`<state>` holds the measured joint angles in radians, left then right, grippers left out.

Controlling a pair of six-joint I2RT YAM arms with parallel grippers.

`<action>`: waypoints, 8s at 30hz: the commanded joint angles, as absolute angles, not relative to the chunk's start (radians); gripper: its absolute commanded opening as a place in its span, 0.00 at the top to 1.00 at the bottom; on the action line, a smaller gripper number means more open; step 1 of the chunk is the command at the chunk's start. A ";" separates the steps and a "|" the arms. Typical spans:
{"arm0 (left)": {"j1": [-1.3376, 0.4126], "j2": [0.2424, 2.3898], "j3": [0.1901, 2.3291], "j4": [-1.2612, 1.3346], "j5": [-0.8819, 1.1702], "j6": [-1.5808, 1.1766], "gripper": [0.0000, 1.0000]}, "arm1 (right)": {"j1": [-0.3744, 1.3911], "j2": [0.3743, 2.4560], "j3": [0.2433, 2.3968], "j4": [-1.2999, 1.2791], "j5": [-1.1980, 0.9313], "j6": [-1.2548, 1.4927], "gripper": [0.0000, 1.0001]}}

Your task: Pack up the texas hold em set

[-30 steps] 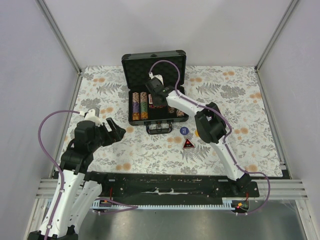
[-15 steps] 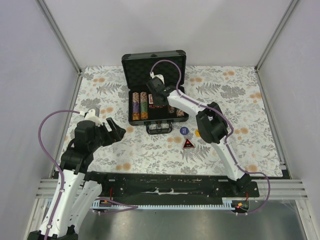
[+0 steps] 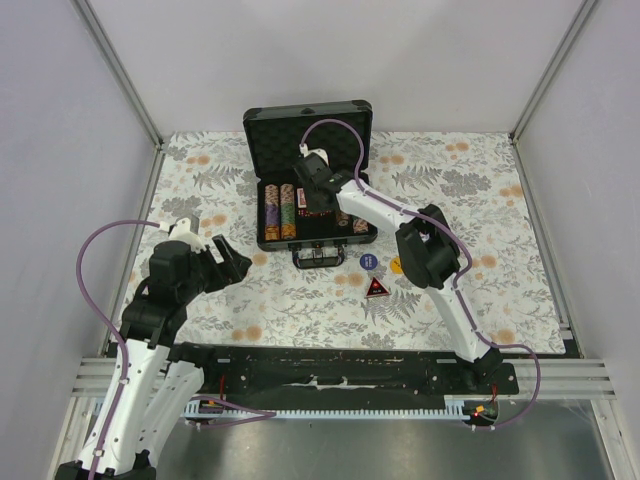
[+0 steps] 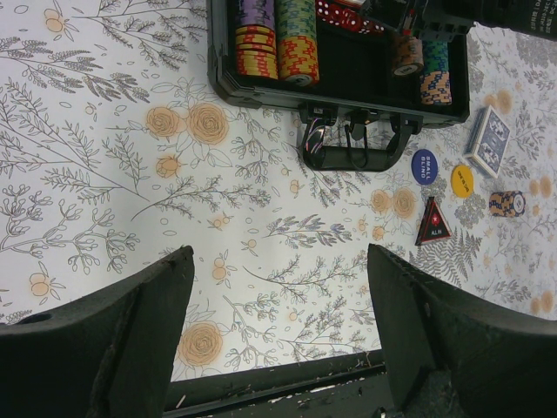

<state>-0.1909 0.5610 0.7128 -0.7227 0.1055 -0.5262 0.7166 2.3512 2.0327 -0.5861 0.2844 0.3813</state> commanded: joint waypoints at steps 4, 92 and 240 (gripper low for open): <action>-0.186 0.552 0.712 -0.693 0.095 -0.548 0.14 | 0.724 2.298 2.017 -0.561 0.264 0.380 0.85; -0.186 0.564 0.709 -0.693 0.095 -0.551 0.14 | 0.699 2.367 2.085 -0.551 0.288 0.351 0.81; -0.400 1.908 1.439 -0.348 0.551 1.077 0.06 | 0.218 1.239 1.138 -0.799 0.106 0.489 0.30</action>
<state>-0.4042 2.0377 1.4578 -0.3866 0.5426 1.1152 0.2222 1.2636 1.1309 -0.8169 0.1272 0.4828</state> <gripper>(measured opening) 0.935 0.698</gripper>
